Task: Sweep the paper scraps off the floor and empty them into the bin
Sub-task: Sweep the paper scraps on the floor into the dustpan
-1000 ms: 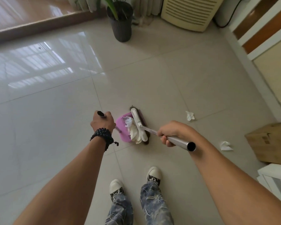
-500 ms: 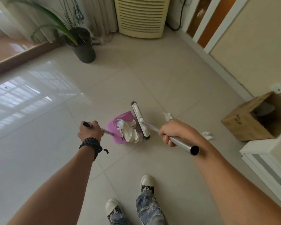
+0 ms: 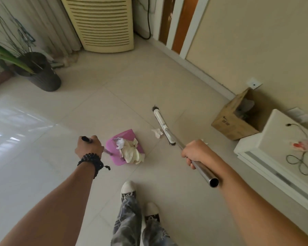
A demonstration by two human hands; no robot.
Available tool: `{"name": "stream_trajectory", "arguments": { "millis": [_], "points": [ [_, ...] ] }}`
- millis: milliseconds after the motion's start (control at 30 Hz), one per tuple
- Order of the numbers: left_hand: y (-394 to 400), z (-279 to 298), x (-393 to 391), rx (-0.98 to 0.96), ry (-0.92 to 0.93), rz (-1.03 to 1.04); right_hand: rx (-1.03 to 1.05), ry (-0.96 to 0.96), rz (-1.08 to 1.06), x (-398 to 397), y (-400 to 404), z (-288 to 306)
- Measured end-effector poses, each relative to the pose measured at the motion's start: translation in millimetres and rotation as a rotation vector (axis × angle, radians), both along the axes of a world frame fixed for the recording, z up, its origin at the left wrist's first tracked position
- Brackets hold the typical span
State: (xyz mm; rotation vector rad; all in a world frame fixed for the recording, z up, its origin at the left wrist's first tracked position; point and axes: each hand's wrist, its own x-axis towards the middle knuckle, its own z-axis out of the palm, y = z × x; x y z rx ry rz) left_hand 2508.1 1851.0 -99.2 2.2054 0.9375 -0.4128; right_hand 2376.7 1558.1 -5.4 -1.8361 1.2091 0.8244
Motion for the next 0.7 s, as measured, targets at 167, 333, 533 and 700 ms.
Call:
{"name": "stream_trajectory", "arguments": {
  "millis": [167,333,533,700],
  "points": [
    [-31.7,-8.8,39.0,-0.059,-0.035,-0.044,-0.087,0.025,-0.057,11.5,-9.8,-13.1],
    [-59.8,-21.8,87.2,-0.105,-0.106,-0.139,-0.07,0.061,-0.107,49.7,-9.1,-38.6],
    [-88.2,-28.1,113.1,-0.1,-0.12,-0.262,0.118,0.149,-0.063,83.0,5.7,-51.8],
    [-107.8,-29.1,120.8,-0.12,-0.091,-0.329,0.391,0.292,-0.14,108.8,-4.6,-29.6]
  ]
}}
